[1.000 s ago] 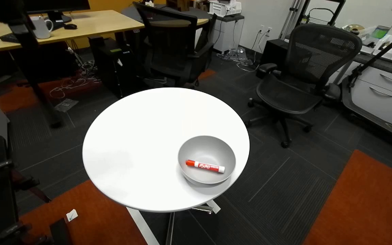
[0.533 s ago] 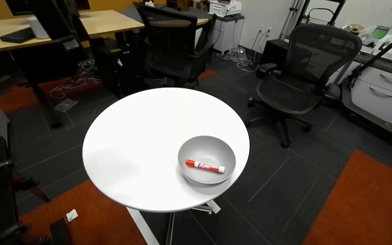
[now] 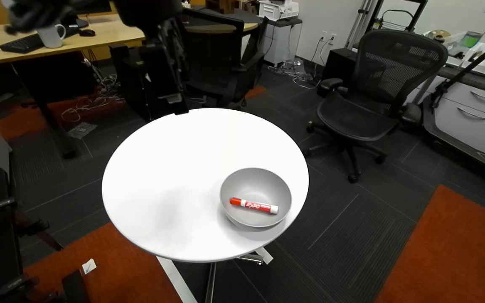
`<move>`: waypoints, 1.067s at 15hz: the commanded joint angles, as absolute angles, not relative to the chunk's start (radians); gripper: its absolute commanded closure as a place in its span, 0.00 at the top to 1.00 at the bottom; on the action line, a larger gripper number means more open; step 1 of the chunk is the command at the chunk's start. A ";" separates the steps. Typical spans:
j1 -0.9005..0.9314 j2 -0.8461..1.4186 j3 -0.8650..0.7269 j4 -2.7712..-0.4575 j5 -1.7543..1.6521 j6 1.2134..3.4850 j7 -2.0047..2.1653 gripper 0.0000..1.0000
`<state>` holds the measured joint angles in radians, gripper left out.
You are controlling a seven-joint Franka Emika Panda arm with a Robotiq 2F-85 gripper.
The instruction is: Take the marker out of the bowl and put it on the table
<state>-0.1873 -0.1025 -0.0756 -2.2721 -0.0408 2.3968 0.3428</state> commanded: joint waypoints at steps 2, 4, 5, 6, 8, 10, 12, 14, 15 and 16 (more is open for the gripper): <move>-0.178 0.127 -0.120 -2.069 -0.018 2.400 0.400 1.00; -0.172 0.214 -0.135 -2.005 0.005 2.402 0.410 1.00; -0.170 0.253 -0.142 -1.980 0.012 2.408 0.422 1.00; -0.169 0.290 -0.146 -1.954 0.030 2.412 0.426 1.00; -0.164 0.357 -0.157 -1.911 0.050 2.415 0.451 1.00; -0.163 0.417 -0.165 -1.875 0.074 2.412 0.469 1.00; -0.162 0.467 -0.173 -1.847 0.096 2.412 0.478 1.00; -0.159 0.514 -0.184 -1.818 0.107 2.420 0.498 1.00; -0.160 0.539 -0.190 -1.798 0.112 2.420 0.506 1.00; -0.159 0.562 -0.198 -1.777 0.113 2.415 0.522 1.00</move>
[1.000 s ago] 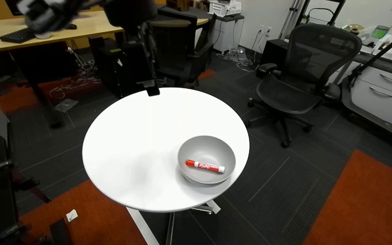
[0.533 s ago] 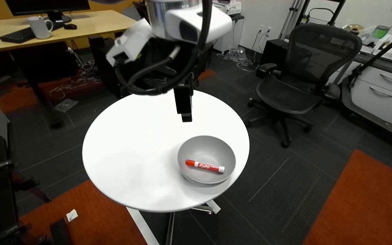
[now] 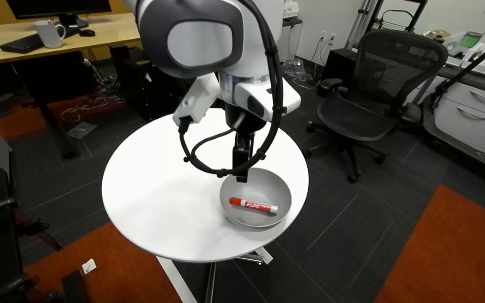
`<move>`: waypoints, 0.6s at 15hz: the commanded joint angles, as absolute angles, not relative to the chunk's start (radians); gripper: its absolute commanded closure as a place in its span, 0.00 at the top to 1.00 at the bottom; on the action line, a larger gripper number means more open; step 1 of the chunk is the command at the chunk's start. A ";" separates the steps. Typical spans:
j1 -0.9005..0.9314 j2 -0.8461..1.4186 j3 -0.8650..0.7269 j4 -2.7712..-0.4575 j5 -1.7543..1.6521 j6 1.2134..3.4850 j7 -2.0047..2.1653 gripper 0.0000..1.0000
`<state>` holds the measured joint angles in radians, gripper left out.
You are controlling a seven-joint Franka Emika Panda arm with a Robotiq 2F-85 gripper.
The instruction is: Take the marker out of the bowl and put it on the table
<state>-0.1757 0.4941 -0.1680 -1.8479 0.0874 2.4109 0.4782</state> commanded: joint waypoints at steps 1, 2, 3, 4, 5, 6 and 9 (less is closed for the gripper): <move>-0.160 0.582 -0.205 -1.760 0.114 2.414 0.527 1.00; -0.156 0.605 -0.216 -1.737 0.105 2.409 0.544 1.00; -0.157 0.626 -0.222 -1.716 0.105 2.401 0.548 1.00; -0.158 0.646 -0.228 -1.696 0.105 2.396 0.554 1.00; -0.158 0.664 -0.233 -1.679 0.105 2.393 0.554 1.00; -0.158 0.682 -0.238 -1.662 0.104 2.389 0.555 1.00; -0.163 0.739 -0.242 -1.623 0.113 2.384 0.565 1.00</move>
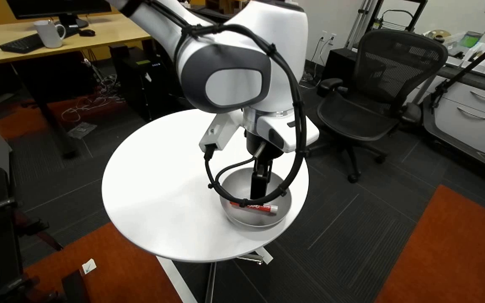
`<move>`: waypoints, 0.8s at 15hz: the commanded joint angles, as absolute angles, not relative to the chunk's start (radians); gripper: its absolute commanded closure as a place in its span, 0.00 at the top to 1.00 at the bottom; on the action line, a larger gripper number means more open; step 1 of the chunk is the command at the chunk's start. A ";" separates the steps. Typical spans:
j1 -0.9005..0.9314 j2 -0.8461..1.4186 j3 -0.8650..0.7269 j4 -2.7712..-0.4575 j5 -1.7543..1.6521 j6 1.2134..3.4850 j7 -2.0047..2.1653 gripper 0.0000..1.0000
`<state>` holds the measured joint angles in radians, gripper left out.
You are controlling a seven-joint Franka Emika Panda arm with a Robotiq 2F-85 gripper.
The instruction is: Take the marker out of the bowl and put it on the table
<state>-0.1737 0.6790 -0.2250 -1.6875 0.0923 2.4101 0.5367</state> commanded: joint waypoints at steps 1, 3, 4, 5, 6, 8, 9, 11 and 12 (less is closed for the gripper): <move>-0.162 0.756 -0.244 -1.616 0.112 2.386 0.568 1.00; -0.163 0.789 -0.241 -1.599 0.117 2.383 0.569 1.00; -0.163 0.805 -0.240 -1.591 0.119 2.379 0.574 1.00; -0.163 0.820 -0.239 -1.583 0.121 2.377 0.576 1.00; -0.162 0.832 -0.240 -1.578 0.122 2.374 0.578 1.00; -0.161 0.856 -0.240 -1.564 0.125 2.368 0.577 1.00; -0.159 0.866 -0.242 -1.557 0.124 2.367 0.579 1.00; -0.159 0.879 -0.241 -1.548 0.123 2.369 0.573 0.75; -0.157 0.884 -0.244 -1.544 0.121 2.371 0.574 0.74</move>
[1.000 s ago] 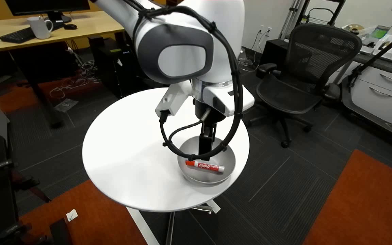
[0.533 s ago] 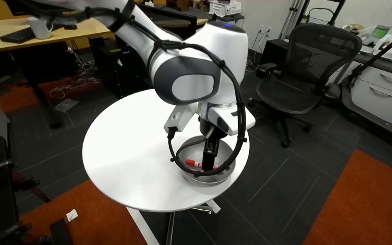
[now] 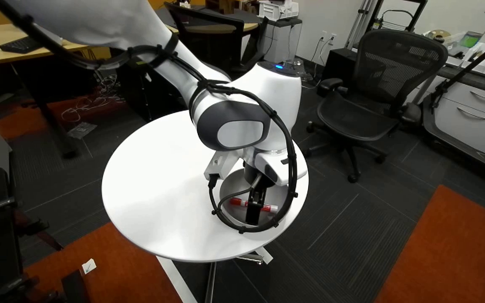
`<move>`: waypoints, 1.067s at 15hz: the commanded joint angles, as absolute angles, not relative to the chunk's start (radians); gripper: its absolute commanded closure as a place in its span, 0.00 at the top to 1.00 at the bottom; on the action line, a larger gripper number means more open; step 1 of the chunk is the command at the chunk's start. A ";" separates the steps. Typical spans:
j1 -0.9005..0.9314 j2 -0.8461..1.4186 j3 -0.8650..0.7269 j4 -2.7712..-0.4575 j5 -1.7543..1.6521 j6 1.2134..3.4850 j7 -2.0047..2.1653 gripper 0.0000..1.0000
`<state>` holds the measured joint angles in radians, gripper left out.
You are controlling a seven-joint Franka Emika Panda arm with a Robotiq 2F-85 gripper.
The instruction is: Take the marker out of the bowl and put it on the table
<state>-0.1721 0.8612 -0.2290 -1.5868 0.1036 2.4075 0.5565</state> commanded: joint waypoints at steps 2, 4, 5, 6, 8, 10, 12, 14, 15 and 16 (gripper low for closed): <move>-0.157 0.889 -0.242 -1.535 0.123 2.370 0.573 0.59; -0.156 0.891 -0.242 -1.523 0.123 2.368 0.573 0.42; -0.156 0.891 -0.241 -1.520 0.123 2.366 0.572 0.34; -0.156 0.892 -0.241 -1.518 0.123 2.366 0.570 0.27; -0.156 0.891 -0.240 -1.515 0.123 2.365 0.570 0.12; -0.152 0.865 -0.239 -1.537 0.125 2.375 0.568 0.01; -0.147 0.807 -0.236 -1.585 0.128 2.391 0.558 0.05; -0.131 0.738 -0.243 -1.640 0.117 2.418 0.552 0.05; -0.122 0.706 -0.248 -1.660 0.110 2.425 0.553 0.05; -0.109 0.668 -0.257 -1.686 0.100 2.431 0.560 0.05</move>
<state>-0.1506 0.8129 -0.2307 -1.5590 0.1044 2.4083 0.5563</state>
